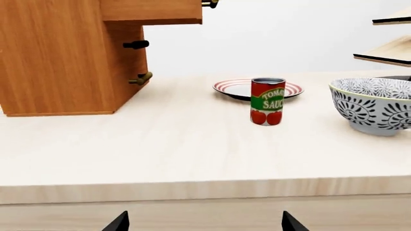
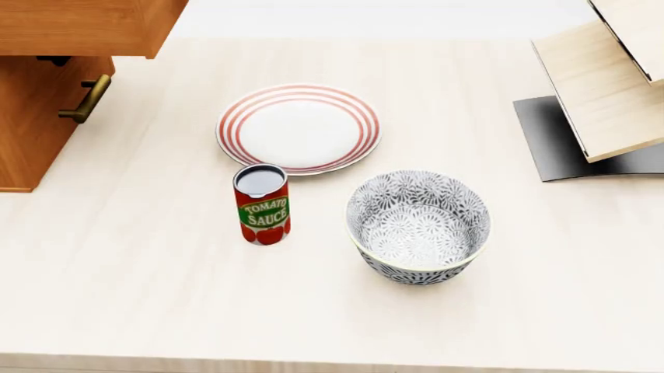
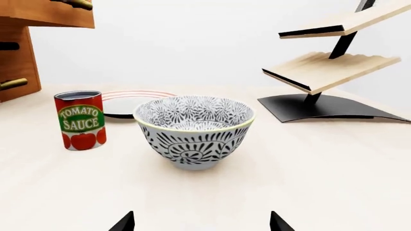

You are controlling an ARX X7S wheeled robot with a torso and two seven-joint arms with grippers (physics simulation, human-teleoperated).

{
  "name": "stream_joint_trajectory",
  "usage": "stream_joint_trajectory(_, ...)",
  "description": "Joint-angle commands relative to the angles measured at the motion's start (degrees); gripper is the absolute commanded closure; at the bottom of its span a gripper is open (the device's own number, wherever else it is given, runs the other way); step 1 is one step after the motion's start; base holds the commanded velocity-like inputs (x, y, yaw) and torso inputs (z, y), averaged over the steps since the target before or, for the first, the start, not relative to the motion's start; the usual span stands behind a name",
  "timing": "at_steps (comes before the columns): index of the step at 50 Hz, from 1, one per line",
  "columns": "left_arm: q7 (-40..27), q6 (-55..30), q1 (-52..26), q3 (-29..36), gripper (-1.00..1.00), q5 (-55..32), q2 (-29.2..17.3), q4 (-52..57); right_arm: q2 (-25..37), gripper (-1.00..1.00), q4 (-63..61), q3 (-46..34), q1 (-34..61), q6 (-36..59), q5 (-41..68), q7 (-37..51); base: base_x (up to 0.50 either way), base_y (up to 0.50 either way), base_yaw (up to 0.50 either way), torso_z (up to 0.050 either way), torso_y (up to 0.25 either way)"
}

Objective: Close the top drawer of the cabinet.

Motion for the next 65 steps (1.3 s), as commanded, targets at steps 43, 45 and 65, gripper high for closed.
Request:
stream_joint_trajectory(43, -32.98, 10.34, -101.68, 92.95, -1.0, -74.05, 6.17, -76.98, 5.34, -1.0, -29.18, 3.1, 63.54, 84.22, 1.41, -6.12, 0.21, 0.0, 0.0, 0.0, 0.0)
stream_joint_trajectory(45, -32.94, 10.24, -101.72, 92.94, -1.0, -74.14, 6.17, -77.02, 5.25, -1.0, -28.99, 3.28, 63.63, 84.25, 1.59, -6.16, 0.5, 0.0, 0.0, 0.0, 0.0)
stream_joint_trajectory(65, -32.45, 9.81, -101.98, 92.96, -1.0, -75.32, 6.17, -77.26, 4.53, -1.0, -27.16, 4.8, 63.9, 82.15, 2.75, -5.8, 0.38, 0.0, 0.0, 0.0, 0.001)
